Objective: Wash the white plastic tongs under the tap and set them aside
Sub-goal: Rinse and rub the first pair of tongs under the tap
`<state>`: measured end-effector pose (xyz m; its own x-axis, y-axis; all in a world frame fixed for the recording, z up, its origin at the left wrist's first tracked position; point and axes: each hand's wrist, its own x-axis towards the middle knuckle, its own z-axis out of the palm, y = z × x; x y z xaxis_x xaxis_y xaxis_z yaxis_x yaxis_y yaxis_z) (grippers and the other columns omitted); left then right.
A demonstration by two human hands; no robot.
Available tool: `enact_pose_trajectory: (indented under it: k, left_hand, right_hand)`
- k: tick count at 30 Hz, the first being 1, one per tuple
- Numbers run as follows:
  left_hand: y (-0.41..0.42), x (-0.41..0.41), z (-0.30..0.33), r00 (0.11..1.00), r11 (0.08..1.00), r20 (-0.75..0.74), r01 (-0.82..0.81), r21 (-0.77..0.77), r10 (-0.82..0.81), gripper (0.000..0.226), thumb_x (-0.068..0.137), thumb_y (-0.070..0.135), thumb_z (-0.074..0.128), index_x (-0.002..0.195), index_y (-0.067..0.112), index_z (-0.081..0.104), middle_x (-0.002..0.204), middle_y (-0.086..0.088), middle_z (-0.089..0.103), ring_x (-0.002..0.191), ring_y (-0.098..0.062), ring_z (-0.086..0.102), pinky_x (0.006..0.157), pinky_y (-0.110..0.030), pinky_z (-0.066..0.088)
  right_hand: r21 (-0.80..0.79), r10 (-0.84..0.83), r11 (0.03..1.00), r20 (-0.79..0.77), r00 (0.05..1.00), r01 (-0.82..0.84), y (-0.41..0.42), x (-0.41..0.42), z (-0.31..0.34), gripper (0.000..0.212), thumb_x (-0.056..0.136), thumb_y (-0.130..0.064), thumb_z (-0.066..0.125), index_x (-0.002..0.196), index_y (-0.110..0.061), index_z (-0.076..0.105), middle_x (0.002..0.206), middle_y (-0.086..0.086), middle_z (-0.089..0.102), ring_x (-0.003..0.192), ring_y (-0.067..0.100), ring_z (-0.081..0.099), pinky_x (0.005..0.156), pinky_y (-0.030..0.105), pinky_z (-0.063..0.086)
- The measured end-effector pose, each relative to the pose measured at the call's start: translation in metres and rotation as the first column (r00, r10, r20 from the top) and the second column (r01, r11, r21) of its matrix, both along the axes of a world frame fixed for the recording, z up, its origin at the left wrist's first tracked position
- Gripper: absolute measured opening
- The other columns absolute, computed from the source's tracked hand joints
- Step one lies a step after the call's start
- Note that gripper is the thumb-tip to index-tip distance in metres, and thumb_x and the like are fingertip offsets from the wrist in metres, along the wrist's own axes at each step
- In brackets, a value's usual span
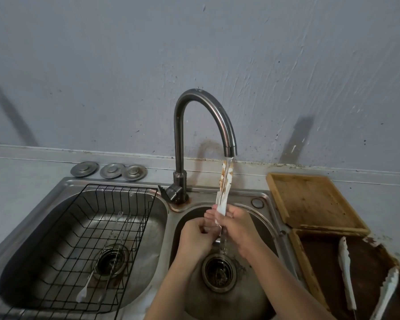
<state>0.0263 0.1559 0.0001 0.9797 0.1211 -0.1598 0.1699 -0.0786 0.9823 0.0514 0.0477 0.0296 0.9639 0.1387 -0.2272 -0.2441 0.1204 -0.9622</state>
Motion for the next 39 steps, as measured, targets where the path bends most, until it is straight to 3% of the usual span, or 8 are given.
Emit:
enact_pose_trajectory:
  k: [7,11,19,25,29,33,37,39]
  left_hand:
    - [-0.001,-0.006,0.003,0.999,0.998,-0.002,-0.038,-0.053,0.038,0.015,0.080,0.007,0.068,0.069,0.016,0.069,0.061,-0.002,0.070,0.062,-0.019,0.067,0.064,-0.038,0.058]
    - [-0.001,-0.009,0.013,0.998,0.991,0.007,-0.065,-0.114,0.066,0.018,0.083,0.005,0.065,0.067,0.013,0.069,0.055,0.000,0.069,0.051,-0.009,0.065,0.049,-0.022,0.052]
    - [0.000,-0.018,0.007,0.994,0.986,0.042,0.097,0.133,-0.103,0.027,0.089,0.019,0.059,0.064,0.015,0.068,0.052,0.006,0.062,0.049,-0.002,0.054,0.049,-0.011,0.042]
    - [0.001,-0.004,0.017,0.998,0.973,0.029,-0.046,-0.225,0.054,0.023,0.094,0.012,0.051,0.082,0.015,0.071,0.070,-0.004,0.068,0.060,-0.010,0.058,0.055,-0.018,0.046]
    - [-0.010,0.009,0.024,1.000,0.901,0.008,-0.010,-0.434,0.015,0.014,0.089,0.006,0.058,0.092,0.009,0.072,0.071,-0.009,0.069,0.064,-0.017,0.060,0.065,-0.028,0.053]
    - [-0.019,0.014,0.017,0.999,0.893,-0.030,-0.032,-0.449,0.020,0.006,0.082,0.007,0.067,0.087,0.009,0.071,0.066,-0.006,0.071,0.058,-0.013,0.063,0.056,-0.023,0.054]
    - [-0.018,0.012,0.008,0.996,0.860,-0.086,-0.031,-0.509,-0.015,0.017,0.086,0.019,0.064,0.078,0.009,0.075,0.071,-0.017,0.068,0.071,-0.028,0.055,0.072,-0.039,0.045]
    - [-0.019,0.012,0.006,0.993,0.861,-0.114,-0.061,-0.505,0.004,0.024,0.089,0.023,0.060,0.075,0.011,0.076,0.069,-0.014,0.066,0.068,-0.026,0.052,0.069,-0.037,0.046]
  right_hand:
    - [0.128,0.032,0.991,-0.059,0.998,-0.024,0.000,-0.004,0.010,0.027,0.099,-0.009,0.036,0.107,0.000,0.060,0.097,0.016,0.072,0.086,0.020,0.072,0.066,0.027,0.059]
    - [0.219,0.098,0.972,-0.043,0.994,-0.086,-0.001,-0.004,0.013,0.027,0.095,0.005,0.036,0.110,-0.001,0.058,0.098,0.015,0.070,0.087,0.017,0.071,0.067,0.024,0.059]
    - [-0.219,-0.151,0.962,0.075,0.986,0.164,-0.009,0.003,0.007,0.035,0.097,-0.032,0.039,0.083,-0.008,0.060,0.051,-0.001,0.056,0.045,0.011,0.060,0.047,0.026,0.054]
    - [-0.486,-0.068,0.854,0.251,0.966,0.186,-0.012,0.004,0.013,0.046,0.098,-0.035,0.035,0.068,-0.012,0.062,0.045,-0.005,0.051,0.032,-0.001,0.042,0.038,0.015,0.035]
    - [-0.543,-0.012,0.836,0.124,0.992,0.078,-0.008,0.007,0.016,0.036,0.095,-0.025,0.038,0.076,-0.012,0.066,0.056,0.000,0.059,0.041,0.004,0.045,0.042,0.019,0.031]
    - [-0.613,0.053,0.789,0.124,0.991,0.034,-0.013,0.006,0.015,0.033,0.094,-0.021,0.041,0.072,-0.012,0.064,0.054,-0.003,0.056,0.035,-0.002,0.045,0.036,0.011,0.031]
    - [-0.744,0.132,0.666,0.186,0.974,0.052,-0.024,0.004,0.012,0.043,0.093,-0.030,0.042,0.058,-0.009,0.056,0.055,0.003,0.057,0.048,0.012,0.048,0.051,0.027,0.039]
    - [-0.778,0.167,0.626,0.186,0.968,0.042,-0.028,0.002,0.010,0.046,0.094,-0.032,0.041,0.052,-0.016,0.050,0.052,-0.002,0.054,0.045,0.008,0.045,0.046,0.020,0.036]
